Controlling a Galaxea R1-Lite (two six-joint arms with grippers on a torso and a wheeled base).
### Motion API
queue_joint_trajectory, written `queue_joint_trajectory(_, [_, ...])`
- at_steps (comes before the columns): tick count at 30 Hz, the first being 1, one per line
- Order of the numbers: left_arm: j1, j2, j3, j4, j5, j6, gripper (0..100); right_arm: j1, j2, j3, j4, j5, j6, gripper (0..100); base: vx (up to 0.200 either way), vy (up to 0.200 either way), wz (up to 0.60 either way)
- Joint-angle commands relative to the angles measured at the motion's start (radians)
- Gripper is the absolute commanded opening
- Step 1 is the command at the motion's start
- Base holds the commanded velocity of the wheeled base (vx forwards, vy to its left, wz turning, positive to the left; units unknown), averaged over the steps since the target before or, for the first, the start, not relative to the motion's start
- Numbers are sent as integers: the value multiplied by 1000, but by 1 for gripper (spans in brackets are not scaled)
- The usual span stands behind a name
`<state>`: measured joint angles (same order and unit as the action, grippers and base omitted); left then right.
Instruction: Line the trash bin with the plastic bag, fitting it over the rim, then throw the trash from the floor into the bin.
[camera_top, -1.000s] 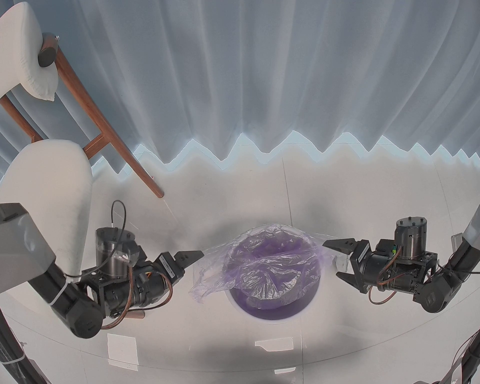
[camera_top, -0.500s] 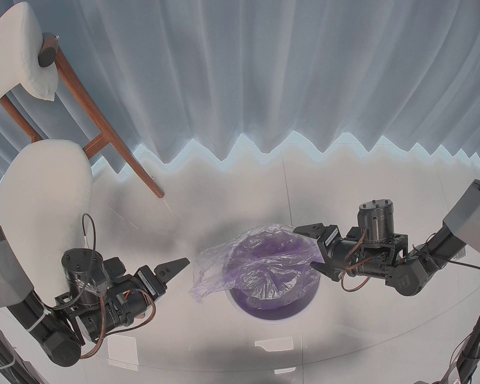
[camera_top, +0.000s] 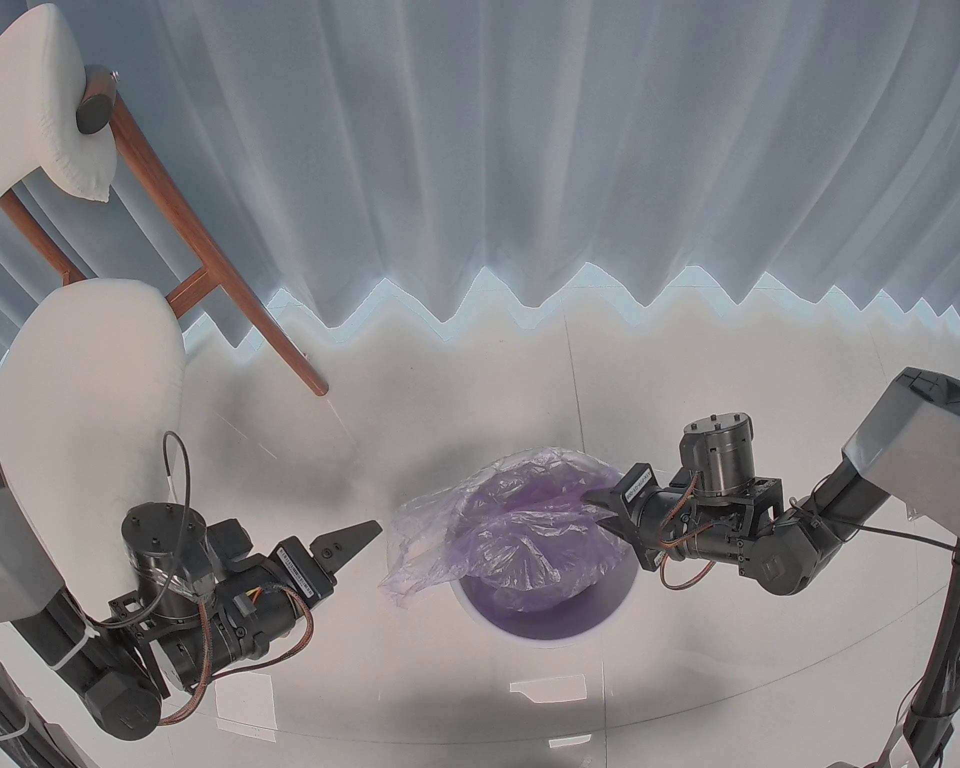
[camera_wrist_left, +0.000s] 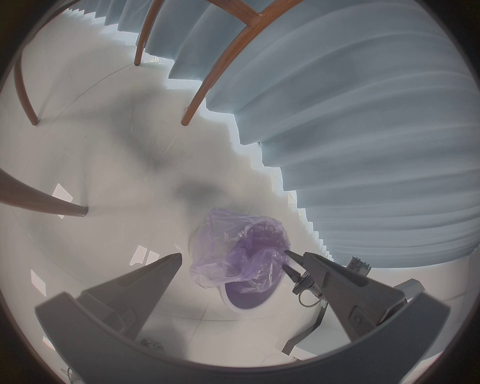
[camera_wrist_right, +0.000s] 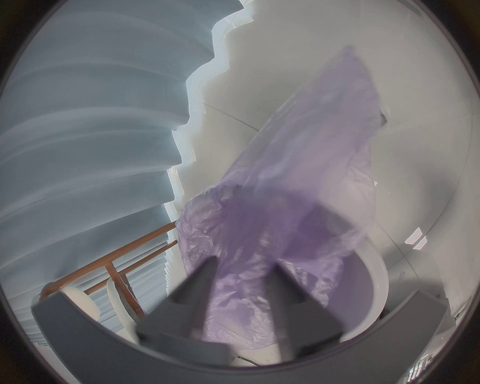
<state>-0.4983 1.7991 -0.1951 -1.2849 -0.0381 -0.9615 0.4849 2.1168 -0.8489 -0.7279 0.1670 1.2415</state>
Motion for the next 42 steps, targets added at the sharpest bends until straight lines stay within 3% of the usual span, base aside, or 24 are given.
queue_joint_trajectory(1, [-36, 0, 2, -4, 1, 1, 100, 3, -49, 28, 19, -1, 3, 0, 0, 0, 0])
queue_joint_trajectory(5, [-52, -1, 2, -4, 1, 3, 100, 15, -101, 65, 39, -3, 4, 0, 0, 0, 0])
queue_joint_trajectory(14, [-157, 51, 8, -4, 7, 52, 100, 104, -293, 324, 31, -32, -2, 0, 0, 0, 0])
queue_joint_trajectory(23, [-230, 97, 63, 9, -5, 72, 100, 264, -304, 530, -31, -207, -5, 0, 0, 0, 0])
queue_joint_trajectory(32, [-256, 190, 66, -79, 6, 70, 100, 279, -49, 650, -367, -350, -7, 0, 0, 0, 0])
queue_joint_trajectory(38, [-200, 243, 69, -143, -9, 64, 100, 270, 32, 717, -611, -363, -40, 0, -100, 0, 0])
queue_joint_trajectory(42, [-184, 243, 79, -195, -63, 69, 100, 262, 54, 712, -653, -363, -68, 0, -200, 0, 0])
